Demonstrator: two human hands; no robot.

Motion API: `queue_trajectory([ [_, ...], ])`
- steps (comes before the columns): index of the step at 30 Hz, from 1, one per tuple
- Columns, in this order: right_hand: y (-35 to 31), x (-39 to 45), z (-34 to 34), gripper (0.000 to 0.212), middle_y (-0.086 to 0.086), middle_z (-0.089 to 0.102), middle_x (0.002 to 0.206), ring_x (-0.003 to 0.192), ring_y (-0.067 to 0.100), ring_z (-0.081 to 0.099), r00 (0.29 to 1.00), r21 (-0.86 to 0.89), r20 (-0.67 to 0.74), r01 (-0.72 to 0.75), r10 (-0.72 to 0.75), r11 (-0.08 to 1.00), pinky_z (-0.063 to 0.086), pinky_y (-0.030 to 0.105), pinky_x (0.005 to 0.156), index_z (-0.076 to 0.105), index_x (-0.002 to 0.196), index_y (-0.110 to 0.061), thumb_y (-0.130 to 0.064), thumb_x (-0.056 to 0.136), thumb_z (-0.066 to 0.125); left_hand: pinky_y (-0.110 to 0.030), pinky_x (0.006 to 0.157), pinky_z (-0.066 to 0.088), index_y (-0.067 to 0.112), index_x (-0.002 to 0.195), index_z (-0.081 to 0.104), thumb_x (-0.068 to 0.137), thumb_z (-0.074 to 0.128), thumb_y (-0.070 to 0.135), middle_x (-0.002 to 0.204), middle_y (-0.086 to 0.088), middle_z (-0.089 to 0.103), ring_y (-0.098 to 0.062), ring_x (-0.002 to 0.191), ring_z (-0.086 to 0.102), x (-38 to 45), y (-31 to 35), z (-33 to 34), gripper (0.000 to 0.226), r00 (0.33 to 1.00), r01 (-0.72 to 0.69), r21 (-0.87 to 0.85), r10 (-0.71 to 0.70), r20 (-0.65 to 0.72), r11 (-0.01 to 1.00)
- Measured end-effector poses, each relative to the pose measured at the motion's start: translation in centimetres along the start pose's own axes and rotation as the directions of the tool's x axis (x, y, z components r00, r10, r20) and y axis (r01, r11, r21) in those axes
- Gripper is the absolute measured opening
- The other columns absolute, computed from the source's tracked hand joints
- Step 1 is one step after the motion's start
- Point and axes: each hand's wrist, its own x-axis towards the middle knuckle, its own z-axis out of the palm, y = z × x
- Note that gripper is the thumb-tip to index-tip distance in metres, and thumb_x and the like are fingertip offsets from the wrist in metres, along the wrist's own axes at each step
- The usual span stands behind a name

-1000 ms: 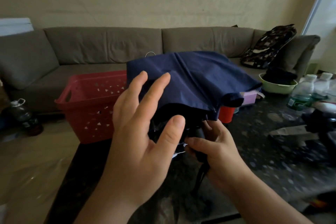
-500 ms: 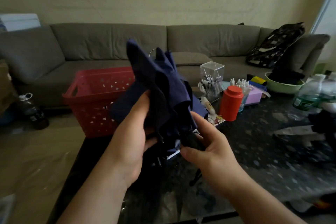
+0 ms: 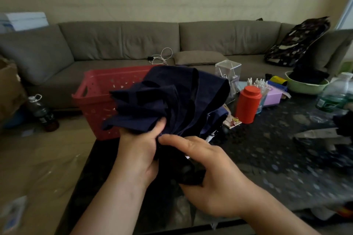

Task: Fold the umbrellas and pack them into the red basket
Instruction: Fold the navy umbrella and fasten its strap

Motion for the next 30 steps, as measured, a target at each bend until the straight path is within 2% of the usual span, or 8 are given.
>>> queue_trajectory([
  [3,0.7,-0.5,-1.3,0.066,-0.004,0.066,0.141,0.134,0.02,0.061,0.99,0.141,-0.131,0.069,-0.051,0.988,0.049,0.044,0.109,0.066,0.138,-0.01,-0.001,0.074,0.076,-0.054,0.089,0.063,0.017,0.136,0.055,0.082,0.079,-0.011,0.122,-0.008,0.076,-0.032,0.109,0.076,0.6,-0.5,-0.3,0.064,0.981,-0.189,0.099,0.191,-0.012,0.977],
  [4,0.7,-0.4,-1.8,0.075,0.0,0.069,0.136,0.129,0.023,0.064,0.971,0.163,-0.236,0.075,-0.035,0.984,0.052,0.048,0.104,0.071,0.129,-0.009,-0.05,0.081,0.031,-0.056,0.094,0.061,0.019,0.136,0.054,0.081,0.081,-0.011,0.124,-0.004,0.076,-0.029,0.114,0.074,0.6,-0.6,-0.4,0.069,0.967,-0.253,0.149,0.256,-0.002,0.956],
  [5,0.8,-0.4,-2.3,0.065,0.002,0.072,0.128,0.122,0.026,0.067,0.957,0.188,-0.286,0.103,-0.046,0.977,0.054,0.05,0.097,0.075,0.121,-0.01,-0.005,0.068,0.038,-0.057,0.099,0.059,0.024,0.136,0.055,0.079,0.083,-0.011,0.125,0.001,0.075,-0.025,0.116,0.073,0.5,-0.5,-0.4,0.072,0.949,-0.312,0.196,0.313,0.026,0.93],
  [11,-1.1,1.6,-4.6,0.024,-0.005,0.068,0.103,0.092,0.018,0.064,0.829,0.056,-0.554,0.129,-0.077,0.99,0.048,0.029,0.078,0.074,0.107,-0.023,-0.017,0.089,0.059,-0.053,0.104,0.055,0.045,0.128,0.057,0.074,0.093,0.005,0.131,0.006,0.067,-0.017,0.125,0.066,0.2,-0.8,-0.6,0.076,0.839,-0.54,0.41,0.51,0.191,0.735],
  [16,-1.4,2.8,-5.3,0.046,-0.021,0.05,0.143,0.133,0.009,0.052,0.923,-0.078,-0.379,-0.094,0.058,0.993,0.051,0.04,0.105,0.06,0.138,-0.043,-0.049,0.092,0.062,-0.041,0.108,0.049,0.015,0.132,0.059,0.069,0.092,0.009,0.133,-0.014,0.052,-0.017,0.122,0.056,-0.4,-1.3,-0.7,0.071,0.797,-0.578,0.607,0.537,0.276,0.546],
  [19,-0.4,2.9,-5.7,0.023,-0.019,0.064,0.125,0.12,0.006,0.061,0.924,-0.2,-0.351,-0.234,0.153,0.952,0.051,0.043,0.103,0.071,0.094,-0.042,-0.061,0.082,0.067,-0.047,0.1,0.053,0.007,0.124,0.062,0.071,0.089,0.014,0.128,-0.021,0.054,-0.029,0.116,0.06,-0.3,-1.5,-1.0,0.06,0.774,-0.599,0.652,0.546,0.321,0.466],
  [25,-0.6,1.8,-7.9,0.022,0.009,0.076,0.084,0.072,0.017,0.069,0.853,0.227,-0.397,-0.266,0.338,0.937,0.058,0.038,0.072,0.072,0.076,-0.023,-0.043,0.078,0.08,-0.034,0.108,0.046,0.024,0.128,0.062,0.07,0.094,0.005,0.137,-0.011,0.044,-0.02,0.124,0.051,-0.4,-1.1,-1.4,0.069,0.79,-0.562,0.71,0.53,0.309,0.424],
  [30,-0.8,1.6,-8.1,0.028,0.013,0.08,0.098,0.075,0.021,0.073,0.832,0.532,-0.32,-0.238,0.454,0.812,0.055,0.027,0.066,0.047,0.074,-0.011,-0.002,0.095,0.064,-0.037,0.111,0.046,0.029,0.129,0.064,0.071,0.094,0.009,0.142,-0.009,0.04,-0.019,0.129,0.049,-0.6,-1.1,-1.0,0.069,0.789,-0.573,0.712,0.509,0.345,0.406],
])
